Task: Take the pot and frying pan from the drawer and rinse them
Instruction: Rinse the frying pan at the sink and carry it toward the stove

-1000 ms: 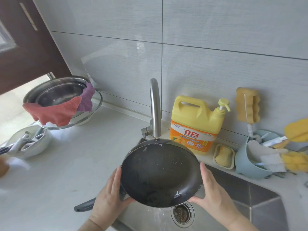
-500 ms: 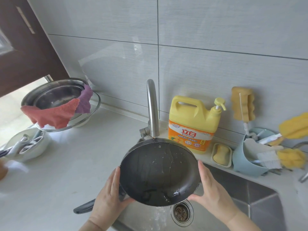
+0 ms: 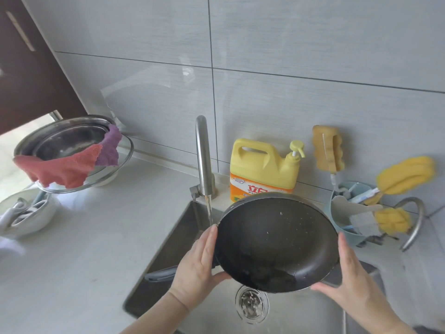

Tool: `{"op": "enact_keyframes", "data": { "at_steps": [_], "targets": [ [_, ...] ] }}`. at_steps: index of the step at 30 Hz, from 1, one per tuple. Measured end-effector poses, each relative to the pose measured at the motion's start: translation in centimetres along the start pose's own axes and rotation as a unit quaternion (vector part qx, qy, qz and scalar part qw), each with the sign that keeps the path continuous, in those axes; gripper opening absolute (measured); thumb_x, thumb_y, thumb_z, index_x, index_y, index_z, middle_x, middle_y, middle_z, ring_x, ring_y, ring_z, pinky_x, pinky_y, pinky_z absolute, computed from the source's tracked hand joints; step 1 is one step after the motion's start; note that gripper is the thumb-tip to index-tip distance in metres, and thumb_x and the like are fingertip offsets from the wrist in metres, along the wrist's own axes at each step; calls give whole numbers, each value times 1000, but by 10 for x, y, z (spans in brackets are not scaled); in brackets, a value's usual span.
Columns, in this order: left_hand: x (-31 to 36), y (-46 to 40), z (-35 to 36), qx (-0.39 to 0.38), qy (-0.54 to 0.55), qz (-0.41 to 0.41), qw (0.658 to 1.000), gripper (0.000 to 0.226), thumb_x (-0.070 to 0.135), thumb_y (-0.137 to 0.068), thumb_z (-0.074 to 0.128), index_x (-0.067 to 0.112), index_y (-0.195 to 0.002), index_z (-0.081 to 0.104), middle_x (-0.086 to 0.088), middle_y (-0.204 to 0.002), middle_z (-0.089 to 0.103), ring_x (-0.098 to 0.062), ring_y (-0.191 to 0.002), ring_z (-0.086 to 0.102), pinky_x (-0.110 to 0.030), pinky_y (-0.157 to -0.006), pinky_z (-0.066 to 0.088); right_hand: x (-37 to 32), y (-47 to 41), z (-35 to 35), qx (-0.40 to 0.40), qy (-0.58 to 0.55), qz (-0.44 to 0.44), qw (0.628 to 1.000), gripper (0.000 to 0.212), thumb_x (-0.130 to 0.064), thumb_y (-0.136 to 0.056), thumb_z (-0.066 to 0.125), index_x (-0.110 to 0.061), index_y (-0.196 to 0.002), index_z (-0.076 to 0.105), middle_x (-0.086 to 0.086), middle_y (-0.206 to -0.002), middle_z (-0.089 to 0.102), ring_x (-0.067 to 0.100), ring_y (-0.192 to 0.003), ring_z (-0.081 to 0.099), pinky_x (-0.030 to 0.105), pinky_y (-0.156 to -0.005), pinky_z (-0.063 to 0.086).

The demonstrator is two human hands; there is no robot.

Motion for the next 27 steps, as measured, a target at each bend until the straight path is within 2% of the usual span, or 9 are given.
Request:
{"op": "enact_keyframes", "data": {
  "at_steps": [4, 8, 13, 15, 17, 19, 21, 25, 27],
  "targets": [
    [3, -3, 3, -3, -6, -2, 1000, 105, 66, -71, 58, 8, -149, 17, -20, -133, 57, -34, -112, 65, -36, -80, 59, 5, 2, -6, -2, 10, 3, 1000, 144, -53, -43, 79, -39, -156, -10, 5, -149, 28, 37, -119, 58, 50, -75, 55],
    [-4, 3, 1, -2, -7, -8, 1000, 110, 66, -68, 61, 9, -151, 16, -16, -136, 54, -32, -113, 64, -34, -80, 58, -3, -1, -3, -5, 13, -15, 1000, 141, -57, -46, 76, -34, -157, -9, 3, -150, 26, 22, -123, 44, 46, -76, 55],
    [-23, 19, -8, 7, 2, -24, 1000, 122, 64, -64, 70, 14, -156, 8, -6, -142, 40, -26, -115, 61, -29, -76, 59, -30, -11, 13, -39, 19, -72, 996, 151, -53, -37, 90, -19, -158, 5, -2, -153, 17, 9, -117, 46, 22, -76, 49],
    [-34, 28, -11, 2, -2, -44, 999, 130, 63, -59, 77, 16, -157, 5, -5, -143, 40, -24, -118, 57, -27, -73, 58, -40, -16, 22, -37, 23, -104, 994, 149, -50, -36, 93, -18, -156, 12, 1, -153, 18, 14, -116, 48, 21, -82, 45],
    [-46, 37, -16, 8, -8, -63, 998, 126, 69, -64, 71, 16, -157, 5, -6, -144, 39, -20, -122, 49, -26, -75, 57, -48, -22, 34, -40, 19, -118, 992, 148, -45, -35, 95, -12, -155, 14, 8, -151, 24, 25, -119, 52, 23, -89, 41],
    [-59, 48, -20, 20, -9, -80, 997, 118, 77, -72, 61, 15, -157, 7, -8, -144, 40, -20, -122, 49, -29, -75, 57, -57, -27, 46, -51, 24, -114, 992, 146, -41, -32, 99, 0, -150, 22, 11, -146, 33, 32, -112, 63, 23, -88, 42],
    [-72, 59, -24, 27, -13, -98, 995, 115, 77, -73, 60, 15, -157, 10, -10, -142, 42, -22, -119, 52, -33, -71, 59, -68, -31, 56, -60, 22, -126, 990, 145, -42, -31, 100, 2, -148, 25, 9, -141, 38, 33, -107, 67, 22, -83, 47],
    [-95, 79, -30, 21, -15, -136, 990, 122, 74, -65, 69, 15, -156, 13, -10, -139, 46, -22, -114, 55, -35, -67, 60, -84, -37, 73, -84, -14, -170, 982, 140, -39, -51, 97, -12, -155, 8, 1, -150, 24, 29, -122, 60, 28, -85, 53],
    [-103, 87, -33, 20, -16, -150, 988, 121, 76, -66, 66, 15, -156, 14, -11, -139, 46, -22, -112, 55, -36, -64, 60, -95, -41, 77, -91, -15, -177, 980, 142, -40, -46, 98, -6, -154, 13, 2, -150, 27, 28, -118, 62, 24, -85, 51]
  ]
}}
Point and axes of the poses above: each hand's wrist, its own y-axis away from the middle knuckle, its own z-axis out of the palm, x = y × z, the point moved 3 cm from there along -y, towards the middle knuckle
